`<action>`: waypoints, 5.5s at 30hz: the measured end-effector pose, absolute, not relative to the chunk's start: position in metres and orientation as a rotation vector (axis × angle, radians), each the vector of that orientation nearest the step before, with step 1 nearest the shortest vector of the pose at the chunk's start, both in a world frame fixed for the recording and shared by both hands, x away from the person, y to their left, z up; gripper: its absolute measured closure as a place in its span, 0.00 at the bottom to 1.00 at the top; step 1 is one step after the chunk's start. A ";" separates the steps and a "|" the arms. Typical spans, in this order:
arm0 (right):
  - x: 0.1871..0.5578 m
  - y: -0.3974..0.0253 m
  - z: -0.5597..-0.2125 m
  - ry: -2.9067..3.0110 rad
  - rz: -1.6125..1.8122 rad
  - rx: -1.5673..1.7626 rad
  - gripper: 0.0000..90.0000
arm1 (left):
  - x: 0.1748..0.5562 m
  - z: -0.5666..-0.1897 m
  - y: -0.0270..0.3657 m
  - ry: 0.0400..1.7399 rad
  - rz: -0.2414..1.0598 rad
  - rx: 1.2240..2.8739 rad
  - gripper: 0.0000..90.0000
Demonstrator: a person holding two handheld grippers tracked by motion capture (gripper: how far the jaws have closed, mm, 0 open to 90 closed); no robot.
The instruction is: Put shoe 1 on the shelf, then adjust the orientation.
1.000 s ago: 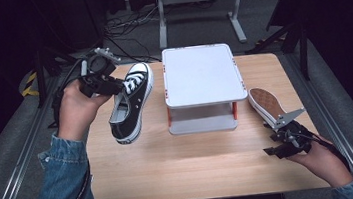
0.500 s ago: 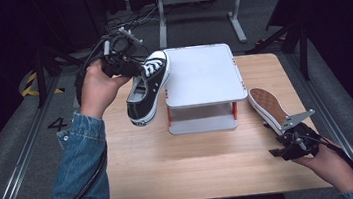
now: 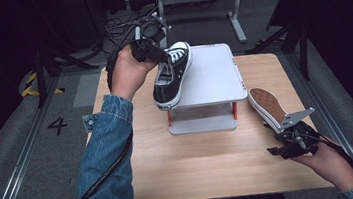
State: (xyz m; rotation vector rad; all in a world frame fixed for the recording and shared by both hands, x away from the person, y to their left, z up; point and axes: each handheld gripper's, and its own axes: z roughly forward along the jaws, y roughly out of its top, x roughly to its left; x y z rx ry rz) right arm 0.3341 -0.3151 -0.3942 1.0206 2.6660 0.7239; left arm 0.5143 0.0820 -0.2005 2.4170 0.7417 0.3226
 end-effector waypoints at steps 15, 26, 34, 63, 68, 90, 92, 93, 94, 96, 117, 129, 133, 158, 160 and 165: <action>0.332 -0.318 -0.394 2.668 0.733 1.025 0.47 | 0.548 -0.209 0.050 0.819 0.373 2.412 0.86; 0.333 -0.319 -0.398 2.678 0.727 1.031 0.47 | 0.566 -0.229 0.048 0.884 0.386 2.416 0.86; 0.334 -0.316 -0.400 2.691 0.721 1.025 0.47 | 0.567 -0.237 0.041 0.942 0.381 2.395 0.86; 0.335 -0.315 -0.402 2.700 0.709 1.026 0.46 | 0.548 -0.219 0.053 0.855 0.202 2.292 0.52; 0.335 -0.317 -0.402 2.693 0.706 1.032 0.46 | 0.526 -0.204 0.064 0.765 0.241 2.357 0.50; 0.346 -0.362 -0.365 2.468 0.851 1.156 0.50 | 0.439 -0.247 0.155 0.777 0.240 2.324 0.48; 0.350 -0.368 -0.364 2.448 0.859 1.181 0.52 | 0.435 -0.256 0.162 0.798 0.228 2.317 0.48; 0.352 -0.372 -0.364 2.438 0.860 1.186 0.53 | 0.433 -0.261 0.166 0.811 0.224 2.314 0.48; 0.354 -0.375 -0.365 2.426 0.864 1.202 0.55 | 0.430 -0.264 0.169 0.825 0.233 2.311 0.48; 0.357 -0.380 -0.365 2.415 0.848 1.214 0.60 | 0.425 -0.271 0.172 0.845 0.269 2.308 0.48; 0.394 -0.363 -0.373 2.353 0.812 1.213 1.00 | 0.401 -0.319 0.199 0.972 0.203 2.297 0.44; 0.415 -0.352 -0.396 2.363 0.755 1.302 1.00 | 0.407 -0.330 0.203 0.977 0.154 2.306 0.43; 0.414 -0.340 -0.398 2.381 0.719 1.266 1.00 | 0.406 -0.329 0.201 0.971 0.159 2.305 0.43; 0.400 -0.304 -0.371 2.385 0.778 1.176 0.46 | 0.408 -0.334 0.198 0.945 0.111 2.309 0.43; 0.400 -0.316 -0.365 2.324 0.798 1.237 0.38 | 0.408 -0.335 0.198 0.952 0.104 2.311 0.43; 0.409 -0.344 -0.370 2.234 0.794 1.404 0.29 | 0.409 -0.338 0.198 0.966 0.088 2.321 0.43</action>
